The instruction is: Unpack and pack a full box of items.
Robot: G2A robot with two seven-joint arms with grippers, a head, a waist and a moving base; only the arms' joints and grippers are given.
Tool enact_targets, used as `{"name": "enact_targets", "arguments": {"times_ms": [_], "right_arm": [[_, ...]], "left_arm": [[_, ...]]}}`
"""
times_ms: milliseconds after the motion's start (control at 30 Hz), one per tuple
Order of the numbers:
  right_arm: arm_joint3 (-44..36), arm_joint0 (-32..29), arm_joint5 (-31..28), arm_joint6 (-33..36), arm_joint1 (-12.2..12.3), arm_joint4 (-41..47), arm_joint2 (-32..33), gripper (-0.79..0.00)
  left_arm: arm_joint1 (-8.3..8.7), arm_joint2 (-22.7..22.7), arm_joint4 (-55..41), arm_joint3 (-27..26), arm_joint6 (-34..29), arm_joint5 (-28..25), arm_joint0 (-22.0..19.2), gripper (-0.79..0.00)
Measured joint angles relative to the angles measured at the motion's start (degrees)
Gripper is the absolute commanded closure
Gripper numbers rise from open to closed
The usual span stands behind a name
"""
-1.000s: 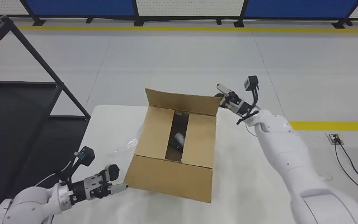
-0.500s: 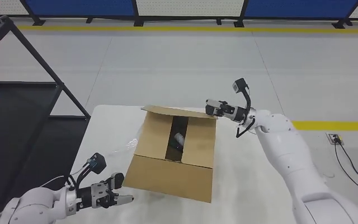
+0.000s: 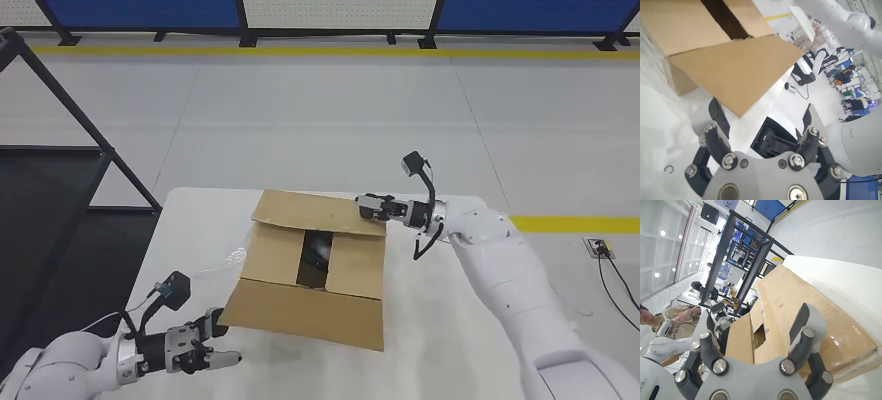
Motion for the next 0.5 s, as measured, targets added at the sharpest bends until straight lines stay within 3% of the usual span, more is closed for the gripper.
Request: {"name": "enact_targets", "arguments": {"times_ms": [233,367,500], "right_arm": [[-1.07,-0.52,0.76,0.76,-0.03,-0.33,-1.19,-0.785],[-1.77,-0.71,0.91,0.9,0.13,-0.7,-1.56,-0.785],[-2.77,-1.08,1.05,1.05,0.25,-0.75,-1.86,-0.785]], "left_arm": [[-0.16,1.57,-4.0,-1.31,5.24,1.88,-1.02,-0.785],[-0.06,3.21,-2.83,-2.45,4.56,3.02,-2.75,-0.785],[-0.4,5.02,-0.4,-2.51,9.07,5.45,-4.39,-0.785]]}}
